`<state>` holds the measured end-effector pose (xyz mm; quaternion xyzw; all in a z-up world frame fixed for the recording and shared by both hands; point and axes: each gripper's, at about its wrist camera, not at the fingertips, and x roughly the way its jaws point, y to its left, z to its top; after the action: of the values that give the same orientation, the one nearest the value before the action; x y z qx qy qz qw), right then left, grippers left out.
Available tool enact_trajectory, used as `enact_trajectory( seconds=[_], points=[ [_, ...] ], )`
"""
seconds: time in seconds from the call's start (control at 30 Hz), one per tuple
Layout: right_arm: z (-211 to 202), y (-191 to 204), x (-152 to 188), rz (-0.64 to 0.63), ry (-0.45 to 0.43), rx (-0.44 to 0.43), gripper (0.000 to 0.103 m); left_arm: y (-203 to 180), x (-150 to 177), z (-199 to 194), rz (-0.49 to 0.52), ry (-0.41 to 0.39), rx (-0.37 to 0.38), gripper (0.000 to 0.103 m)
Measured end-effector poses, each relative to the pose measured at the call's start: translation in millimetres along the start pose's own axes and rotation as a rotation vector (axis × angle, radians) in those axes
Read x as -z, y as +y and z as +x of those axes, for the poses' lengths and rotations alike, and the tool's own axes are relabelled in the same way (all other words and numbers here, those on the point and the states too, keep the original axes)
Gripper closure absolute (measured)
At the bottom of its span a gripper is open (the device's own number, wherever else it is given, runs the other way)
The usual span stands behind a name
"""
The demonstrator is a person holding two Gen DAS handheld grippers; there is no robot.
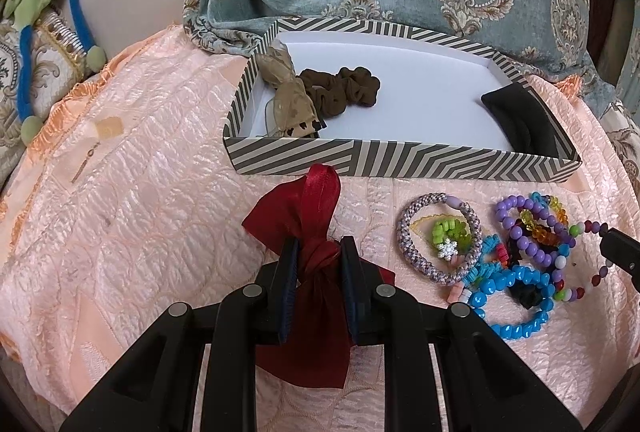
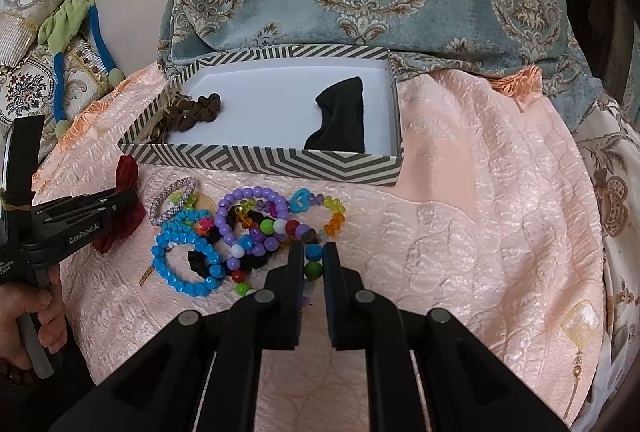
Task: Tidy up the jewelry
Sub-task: 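Lift the red bow with left tool while right tool lifts the bracelet, then lower the red bow and bracelet into the striped box and open both tools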
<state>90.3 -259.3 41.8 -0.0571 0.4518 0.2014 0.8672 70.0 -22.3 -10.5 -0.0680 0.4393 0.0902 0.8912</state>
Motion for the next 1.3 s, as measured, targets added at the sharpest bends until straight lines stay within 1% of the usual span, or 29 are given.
enact_trajectory(
  seconds=[0.6,0.87,1.07,1.17,1.23,1.3],
  points=[
    [-2.0,3.5,-1.1,-0.011,-0.002,0.007,0.094,-0.1,0.3,-0.7,0.008,0.003,-0.003,0.099],
    [-20.9,11.2,-13.6,-0.018,-0.056,-0.012,0.094,4.0,-10.6,-23.3,-0.001,-0.031,0.015,0.099],
    [-34.9,12.9,-34.3,-0.037,-0.096,-0.003,0.094,5.5,-28.1,-48.5,0.017,-0.094,0.002,0.099],
    [-44.7,10.9,-51.3,-0.022,-0.133,-0.027,0.094,5.7,-44.4,-57.9,0.018,-0.125,0.01,0.099],
    [-48.9,10.6,-66.5,-0.024,-0.163,-0.035,0.094,3.0,-59.2,-59.6,0.022,-0.14,0.021,0.099],
    [-49.6,9.9,-85.6,-0.018,-0.192,-0.068,0.094,-3.0,-77.1,-55.1,0.03,-0.144,0.057,0.099]
  ],
)
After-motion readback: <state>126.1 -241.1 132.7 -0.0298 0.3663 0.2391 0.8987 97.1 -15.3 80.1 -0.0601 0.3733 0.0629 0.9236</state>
